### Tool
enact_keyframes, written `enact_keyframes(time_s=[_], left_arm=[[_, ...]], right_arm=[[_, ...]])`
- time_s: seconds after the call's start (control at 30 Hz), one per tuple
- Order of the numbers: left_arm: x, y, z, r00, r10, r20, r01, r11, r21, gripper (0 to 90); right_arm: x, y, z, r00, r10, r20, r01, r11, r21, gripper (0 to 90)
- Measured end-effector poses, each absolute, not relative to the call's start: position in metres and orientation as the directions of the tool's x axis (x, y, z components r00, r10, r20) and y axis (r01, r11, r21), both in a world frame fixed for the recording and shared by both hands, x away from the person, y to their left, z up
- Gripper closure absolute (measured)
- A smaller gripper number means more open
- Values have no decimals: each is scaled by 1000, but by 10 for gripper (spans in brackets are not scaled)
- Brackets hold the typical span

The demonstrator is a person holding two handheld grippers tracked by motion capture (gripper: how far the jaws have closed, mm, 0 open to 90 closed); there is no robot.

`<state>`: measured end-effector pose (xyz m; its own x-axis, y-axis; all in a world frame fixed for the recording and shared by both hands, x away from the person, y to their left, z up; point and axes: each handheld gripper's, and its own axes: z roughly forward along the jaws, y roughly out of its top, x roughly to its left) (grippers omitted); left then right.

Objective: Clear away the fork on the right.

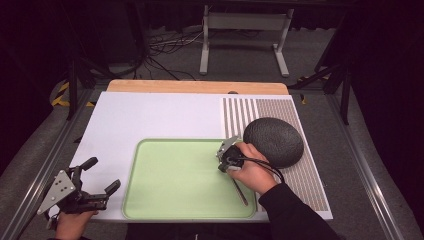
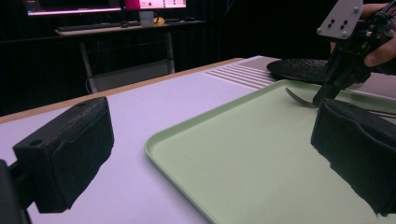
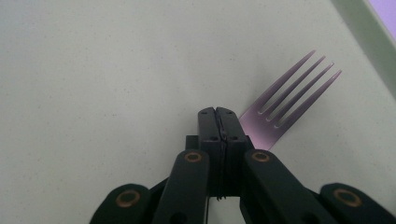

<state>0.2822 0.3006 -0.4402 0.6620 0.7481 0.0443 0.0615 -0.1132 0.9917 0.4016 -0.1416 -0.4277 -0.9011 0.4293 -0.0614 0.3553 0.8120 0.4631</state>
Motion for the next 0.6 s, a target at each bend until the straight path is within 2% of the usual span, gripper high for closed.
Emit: enact_keyframes(time_s=[0.6], left_arm=[[282, 301, -440, 663, 747, 45, 63, -116, 991, 0]], right_arm=[[409, -150, -429, -881, 466, -82, 383, 803, 456, 898]])
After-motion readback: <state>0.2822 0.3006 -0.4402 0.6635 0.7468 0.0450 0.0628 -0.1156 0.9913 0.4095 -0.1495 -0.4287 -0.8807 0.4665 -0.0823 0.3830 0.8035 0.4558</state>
